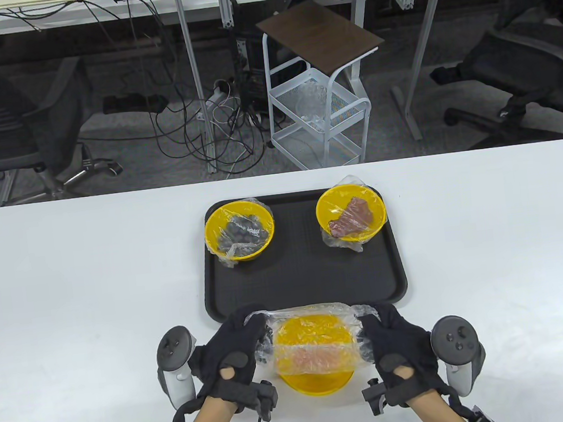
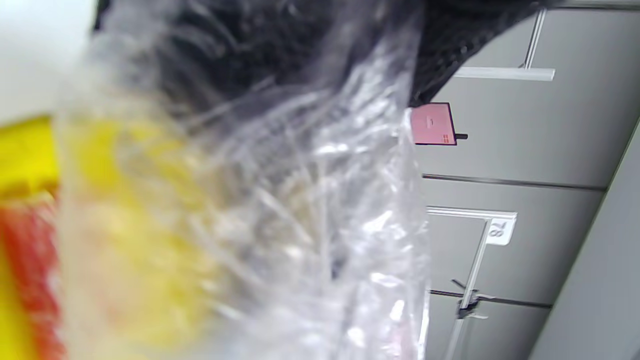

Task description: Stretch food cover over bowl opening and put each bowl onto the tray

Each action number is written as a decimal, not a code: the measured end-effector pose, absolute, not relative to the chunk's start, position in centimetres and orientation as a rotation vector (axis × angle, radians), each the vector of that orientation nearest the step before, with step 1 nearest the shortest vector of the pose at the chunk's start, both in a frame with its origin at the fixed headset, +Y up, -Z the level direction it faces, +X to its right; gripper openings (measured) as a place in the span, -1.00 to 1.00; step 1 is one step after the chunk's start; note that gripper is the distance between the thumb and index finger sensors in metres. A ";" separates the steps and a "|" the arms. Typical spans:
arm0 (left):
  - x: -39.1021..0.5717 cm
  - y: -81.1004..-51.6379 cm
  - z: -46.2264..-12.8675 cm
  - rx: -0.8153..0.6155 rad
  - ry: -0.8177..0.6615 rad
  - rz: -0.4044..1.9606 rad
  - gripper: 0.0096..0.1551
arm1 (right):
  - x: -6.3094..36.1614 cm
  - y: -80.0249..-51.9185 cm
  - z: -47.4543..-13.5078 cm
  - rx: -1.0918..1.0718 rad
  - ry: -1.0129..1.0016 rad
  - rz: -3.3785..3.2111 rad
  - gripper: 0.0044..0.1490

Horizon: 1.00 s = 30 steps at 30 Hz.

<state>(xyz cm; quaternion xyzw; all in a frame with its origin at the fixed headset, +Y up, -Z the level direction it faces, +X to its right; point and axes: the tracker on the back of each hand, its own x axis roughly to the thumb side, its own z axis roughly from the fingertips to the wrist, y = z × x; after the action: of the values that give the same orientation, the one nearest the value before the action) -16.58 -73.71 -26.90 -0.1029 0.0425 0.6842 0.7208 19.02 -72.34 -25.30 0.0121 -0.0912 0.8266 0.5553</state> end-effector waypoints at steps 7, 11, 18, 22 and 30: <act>-16.7 -73.8 -26.7 -0.257 0.112 1.332 -0.52 | 19.9 -72.5 -25.4 0.026 -0.245 2.232 -0.40; -16.5 -74.5 -26.2 -0.343 0.125 1.221 -0.51 | 19.7 -72.6 -25.3 0.043 -0.241 2.390 -0.41; -15.9 -74.4 -25.5 -0.357 0.093 0.958 -0.50 | 18.1 -72.7 -24.6 0.107 -0.145 2.631 -0.41; -16.1 -75.4 -24.4 -0.366 0.100 0.871 -0.49 | 17.6 -73.3 -24.5 0.145 -0.148 2.659 -0.41; -15.4 -75.6 -24.2 -0.357 0.082 0.786 -0.48 | 16.9 -73.4 -24.3 0.164 -0.037 2.722 -0.40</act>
<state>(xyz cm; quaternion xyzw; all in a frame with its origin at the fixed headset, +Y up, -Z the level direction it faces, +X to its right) -15.44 -75.62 -24.18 -0.1727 0.0396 0.3807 0.9076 16.89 -73.44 -24.34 0.0590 -0.0133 0.9768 0.2055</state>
